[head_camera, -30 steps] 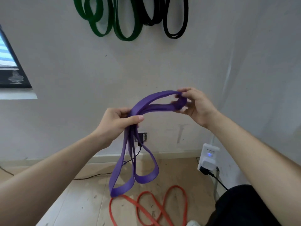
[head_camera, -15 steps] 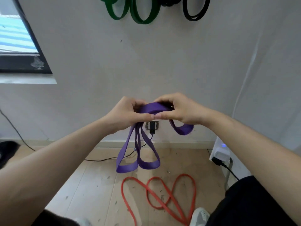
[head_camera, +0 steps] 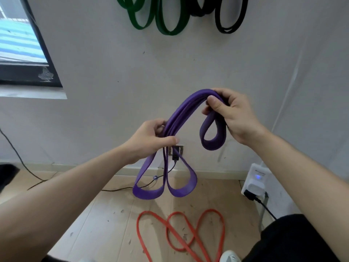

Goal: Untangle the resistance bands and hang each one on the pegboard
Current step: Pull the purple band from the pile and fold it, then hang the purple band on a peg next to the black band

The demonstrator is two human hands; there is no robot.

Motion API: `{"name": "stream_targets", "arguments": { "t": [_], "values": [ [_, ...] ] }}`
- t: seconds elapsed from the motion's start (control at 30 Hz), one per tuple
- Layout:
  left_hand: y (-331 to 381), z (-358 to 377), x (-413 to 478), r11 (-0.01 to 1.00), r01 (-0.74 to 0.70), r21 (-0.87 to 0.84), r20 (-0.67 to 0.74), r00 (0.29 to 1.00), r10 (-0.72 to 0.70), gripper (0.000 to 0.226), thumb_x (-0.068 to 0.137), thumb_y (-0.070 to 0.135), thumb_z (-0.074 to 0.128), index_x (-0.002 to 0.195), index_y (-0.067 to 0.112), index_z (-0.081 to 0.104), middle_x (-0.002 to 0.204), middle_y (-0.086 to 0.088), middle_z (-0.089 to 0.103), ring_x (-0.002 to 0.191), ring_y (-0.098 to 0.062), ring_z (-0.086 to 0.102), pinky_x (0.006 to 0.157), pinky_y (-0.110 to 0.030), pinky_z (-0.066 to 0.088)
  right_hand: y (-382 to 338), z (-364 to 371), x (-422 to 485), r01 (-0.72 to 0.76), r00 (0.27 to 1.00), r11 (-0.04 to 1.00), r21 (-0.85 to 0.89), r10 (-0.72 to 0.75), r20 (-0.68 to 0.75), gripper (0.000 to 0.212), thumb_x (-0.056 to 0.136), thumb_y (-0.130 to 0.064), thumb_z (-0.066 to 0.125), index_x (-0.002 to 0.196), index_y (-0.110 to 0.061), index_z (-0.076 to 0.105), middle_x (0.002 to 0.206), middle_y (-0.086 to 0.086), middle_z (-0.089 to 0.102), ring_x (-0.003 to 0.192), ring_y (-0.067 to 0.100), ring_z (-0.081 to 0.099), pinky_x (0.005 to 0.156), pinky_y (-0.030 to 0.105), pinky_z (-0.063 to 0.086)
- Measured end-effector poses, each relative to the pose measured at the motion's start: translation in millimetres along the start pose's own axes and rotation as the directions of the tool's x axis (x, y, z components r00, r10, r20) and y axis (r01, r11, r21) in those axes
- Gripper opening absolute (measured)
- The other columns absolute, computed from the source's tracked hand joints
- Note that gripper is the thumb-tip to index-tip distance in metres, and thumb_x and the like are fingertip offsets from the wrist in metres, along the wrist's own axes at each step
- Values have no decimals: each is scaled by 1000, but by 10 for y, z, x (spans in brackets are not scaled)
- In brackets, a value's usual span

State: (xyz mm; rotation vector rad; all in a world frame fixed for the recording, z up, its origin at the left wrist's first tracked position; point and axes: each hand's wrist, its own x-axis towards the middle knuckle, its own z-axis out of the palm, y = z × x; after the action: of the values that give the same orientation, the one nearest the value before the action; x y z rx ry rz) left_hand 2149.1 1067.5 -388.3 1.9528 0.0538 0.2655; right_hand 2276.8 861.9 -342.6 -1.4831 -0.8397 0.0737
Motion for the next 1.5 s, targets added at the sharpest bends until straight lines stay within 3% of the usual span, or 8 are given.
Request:
{"name": "stream_targets", "arguments": {
  "t": [0.2, 0.4, 0.53, 0.6, 0.73, 1.0, 1.27, 1.5],
  "values": [
    [147, -92, 63, 995, -35, -91, -159, 987, 21, 24, 82, 9, 81, 104, 16, 74, 92, -2, 79, 83, -15, 74, 88, -30, 59, 270, -261, 20, -197, 980, 975, 100, 198, 4, 17, 100, -15, 53, 106, -3, 64, 87, 7, 61, 79, 22, 61, 86, 38, 55],
    [218, -172, 29, 984, -46, -169, -169, 986, 17, 21, 83, 10, 79, 102, 16, 75, 91, -8, 79, 86, -21, 74, 85, -27, 60, 478, -316, -131, -337, 807, 889, -311, 442, 390, 25, 95, -12, 62, 119, -5, 65, 114, 12, 73, 110, 20, 68, 101, 29, 50],
    [253, -97, 28, 977, -74, -201, -129, 991, 49, 22, 84, 7, 78, 105, 12, 74, 95, -12, 78, 87, -21, 74, 87, -30, 60, 458, -86, -159, -306, 736, 885, -351, 454, 502, 26, 91, -9, 69, 117, -9, 67, 118, 10, 71, 114, 22, 66, 100, 35, 51],
    [268, -70, 44, 974, -92, -205, -112, 991, 70, 22, 84, 7, 78, 105, 12, 74, 96, -9, 78, 88, -20, 74, 90, -33, 60, 356, 49, -161, -285, 771, 923, -259, 381, 510, 37, 88, -9, 73, 123, -11, 64, 122, 10, 69, 117, 19, 64, 96, 32, 53],
    [308, -47, 54, 969, -119, -216, -96, 990, 100, 22, 86, 3, 76, 107, 8, 75, 97, -13, 78, 90, -25, 74, 91, -36, 59, 132, 319, -130, -178, 902, 984, -24, 173, 396, 50, 82, -10, 76, 129, -12, 59, 123, 18, 66, 108, 18, 62, 97, 35, 51],
    [536, -180, 149, 942, -170, -289, -198, 973, 115, 27, 88, 9, 74, 116, 7, 73, 103, -21, 76, 86, -26, 68, 90, -39, 58, -175, 415, 50, -45, 993, 999, 31, 41, 114, 34, 86, -5, 73, 117, -16, 63, 101, 15, 73, 83, 23, 70, 85, 44, 58],
    [1288, -385, 567, 936, -350, -17, -265, 905, 334, 37, 87, 19, 78, 121, 15, 64, 103, -4, 75, 93, -19, 74, 86, -36, 61, -909, 223, 532, 134, 988, 991, -2, -133, -81, 29, 88, -7, 71, 115, -15, 65, 99, 5, 73, 86, 19, 70, 77, 31, 60],
    [2060, -344, 1081, 880, -461, 116, -318, 822, 472, 44, 86, 18, 78, 124, 23, 55, 99, 3, 73, 94, -9, 71, 90, -38, 58, -1569, -218, 1079, 257, 943, 965, -55, -263, -204, 28, 92, -10, 67, 119, -16, 63, 105, 6, 70, 94, 21, 70, 81, 35, 61]
  ]
}}
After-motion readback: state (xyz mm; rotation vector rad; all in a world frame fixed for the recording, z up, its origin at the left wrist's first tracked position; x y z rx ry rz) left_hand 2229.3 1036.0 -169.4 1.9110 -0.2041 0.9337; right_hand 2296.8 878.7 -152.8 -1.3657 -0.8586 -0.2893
